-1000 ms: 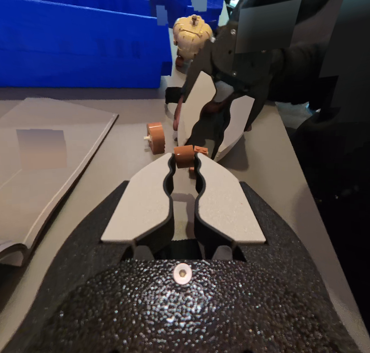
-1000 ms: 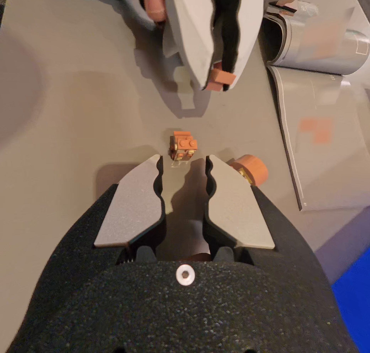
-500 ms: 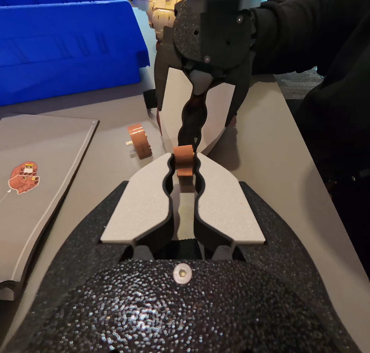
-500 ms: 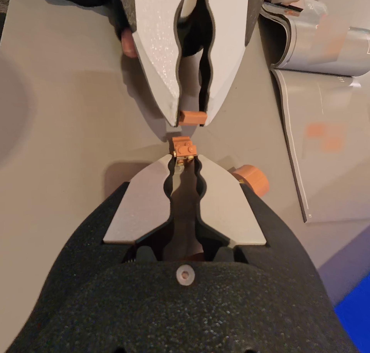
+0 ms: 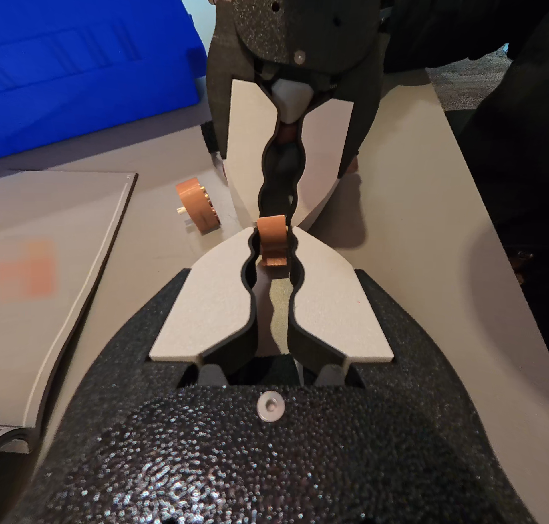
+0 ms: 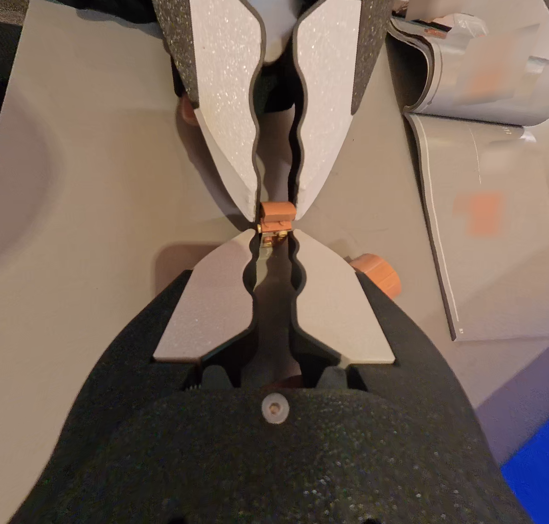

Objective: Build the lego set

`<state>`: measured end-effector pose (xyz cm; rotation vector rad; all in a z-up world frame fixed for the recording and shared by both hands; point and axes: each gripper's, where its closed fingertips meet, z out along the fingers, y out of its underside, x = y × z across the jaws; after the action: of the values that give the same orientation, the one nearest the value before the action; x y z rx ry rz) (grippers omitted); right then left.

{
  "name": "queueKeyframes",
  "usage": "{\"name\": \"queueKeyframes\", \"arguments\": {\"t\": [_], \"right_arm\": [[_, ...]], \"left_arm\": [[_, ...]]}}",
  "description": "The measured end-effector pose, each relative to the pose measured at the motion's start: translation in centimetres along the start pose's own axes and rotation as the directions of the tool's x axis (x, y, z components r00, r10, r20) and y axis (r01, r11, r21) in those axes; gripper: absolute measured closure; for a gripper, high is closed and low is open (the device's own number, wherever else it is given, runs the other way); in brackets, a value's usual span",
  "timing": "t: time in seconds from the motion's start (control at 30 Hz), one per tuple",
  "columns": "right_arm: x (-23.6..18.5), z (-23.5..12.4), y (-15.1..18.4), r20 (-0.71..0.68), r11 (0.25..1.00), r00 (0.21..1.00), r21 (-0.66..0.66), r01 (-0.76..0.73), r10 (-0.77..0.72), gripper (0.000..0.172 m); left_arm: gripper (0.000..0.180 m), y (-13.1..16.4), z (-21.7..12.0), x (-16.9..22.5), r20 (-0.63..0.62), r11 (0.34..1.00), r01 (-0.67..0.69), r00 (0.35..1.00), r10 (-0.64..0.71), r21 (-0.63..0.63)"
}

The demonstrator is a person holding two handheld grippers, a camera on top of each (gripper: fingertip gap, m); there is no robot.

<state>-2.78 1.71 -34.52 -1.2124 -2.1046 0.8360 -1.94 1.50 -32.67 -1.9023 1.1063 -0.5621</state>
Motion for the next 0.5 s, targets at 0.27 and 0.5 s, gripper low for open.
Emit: {"name": "queueKeyframes", "arguments": {"t": [0.27,0.5], "right_arm": [[0.0,-0.2,-0.9,0.006,0.998,1.0,0.061,-0.002,0.001,0.154],[-0.1,-0.5,-1.6,0.023,0.994,1.0,0.112,-0.017,0.014,0.154]], "left_arm": [[0.164,-0.4,-0.5,0.1,-0.001,1.0,0.006,1.0,-0.006,0.01],[0.162,-0.8,-0.8,0.3,-0.02,0.999,0.024,1.0,-0.024,0.035]]}}
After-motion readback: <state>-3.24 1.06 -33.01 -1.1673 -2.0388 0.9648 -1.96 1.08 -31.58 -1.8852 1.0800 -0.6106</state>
